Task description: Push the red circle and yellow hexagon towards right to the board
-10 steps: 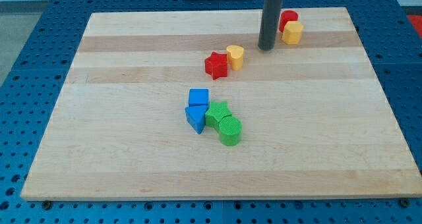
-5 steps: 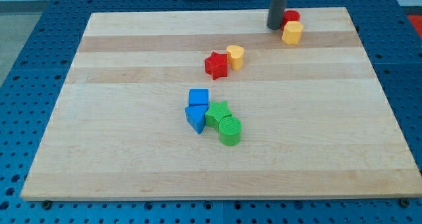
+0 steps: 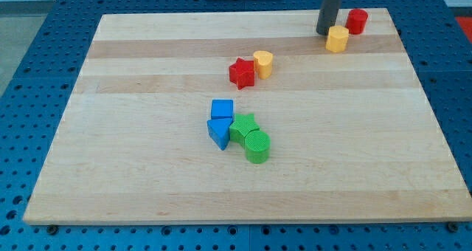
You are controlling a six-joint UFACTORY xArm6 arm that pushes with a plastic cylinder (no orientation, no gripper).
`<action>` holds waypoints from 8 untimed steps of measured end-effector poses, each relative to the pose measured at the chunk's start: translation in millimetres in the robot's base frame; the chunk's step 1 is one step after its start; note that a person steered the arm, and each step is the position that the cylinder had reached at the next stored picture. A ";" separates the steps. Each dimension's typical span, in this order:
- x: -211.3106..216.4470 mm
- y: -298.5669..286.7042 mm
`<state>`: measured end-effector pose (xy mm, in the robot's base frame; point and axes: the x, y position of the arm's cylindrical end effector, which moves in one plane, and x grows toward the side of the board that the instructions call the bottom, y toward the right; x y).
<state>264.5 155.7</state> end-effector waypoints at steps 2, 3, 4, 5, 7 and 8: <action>1.0 0.0; 1.0 -14.1; 7.9 -15.2; 10.2 -15.2; 22.2 -10.9; 21.4 -10.2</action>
<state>285.9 145.5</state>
